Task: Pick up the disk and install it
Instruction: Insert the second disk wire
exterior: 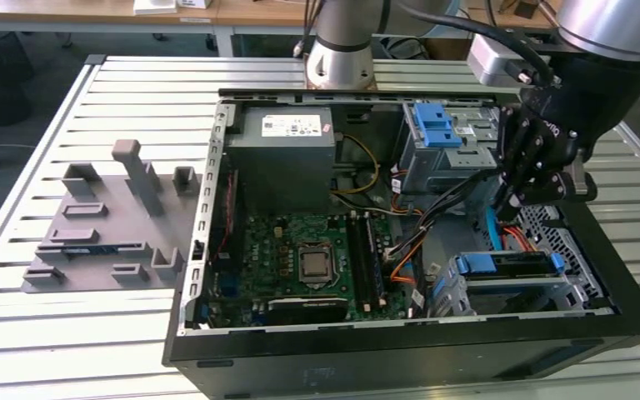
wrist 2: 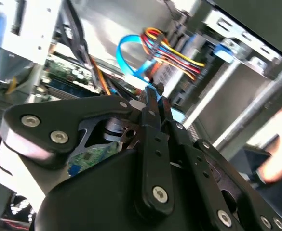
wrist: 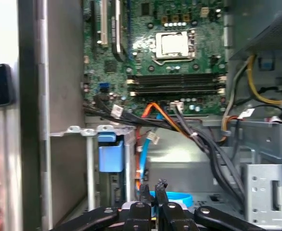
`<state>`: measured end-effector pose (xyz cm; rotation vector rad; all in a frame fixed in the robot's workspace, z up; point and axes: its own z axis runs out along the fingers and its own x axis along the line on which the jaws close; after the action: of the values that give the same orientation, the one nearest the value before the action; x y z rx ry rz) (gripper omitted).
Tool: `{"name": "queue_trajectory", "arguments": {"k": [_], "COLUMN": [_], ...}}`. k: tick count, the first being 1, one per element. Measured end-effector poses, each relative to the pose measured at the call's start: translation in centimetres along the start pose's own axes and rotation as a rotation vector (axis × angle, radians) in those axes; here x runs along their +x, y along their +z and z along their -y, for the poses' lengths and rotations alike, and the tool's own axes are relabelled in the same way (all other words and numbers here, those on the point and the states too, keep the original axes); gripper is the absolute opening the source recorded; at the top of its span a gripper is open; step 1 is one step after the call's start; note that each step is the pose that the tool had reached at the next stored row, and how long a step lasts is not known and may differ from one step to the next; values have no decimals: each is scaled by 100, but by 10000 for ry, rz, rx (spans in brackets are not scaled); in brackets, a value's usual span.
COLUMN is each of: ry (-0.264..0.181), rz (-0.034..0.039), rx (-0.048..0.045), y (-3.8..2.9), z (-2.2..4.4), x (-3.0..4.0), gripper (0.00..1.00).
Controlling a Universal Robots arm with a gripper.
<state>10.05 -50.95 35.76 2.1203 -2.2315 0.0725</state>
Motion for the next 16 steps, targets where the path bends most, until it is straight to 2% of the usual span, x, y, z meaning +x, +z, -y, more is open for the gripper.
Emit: {"name": "queue_trajectory", "arguments": {"k": [1, 2, 6, 12, 16], "ry": [-1, -2, -3, -2, -2], "rz": [141, 211, 219, 242, 241], "rx": [-8, -10, -11, -6, 4], "y": [2, 4, 8, 62, 65], "z": [0, 0, 1, 9, 10], "x": [1, 2, 29, 200, 204], "gripper": [16, 16, 16, 16, 16]}}
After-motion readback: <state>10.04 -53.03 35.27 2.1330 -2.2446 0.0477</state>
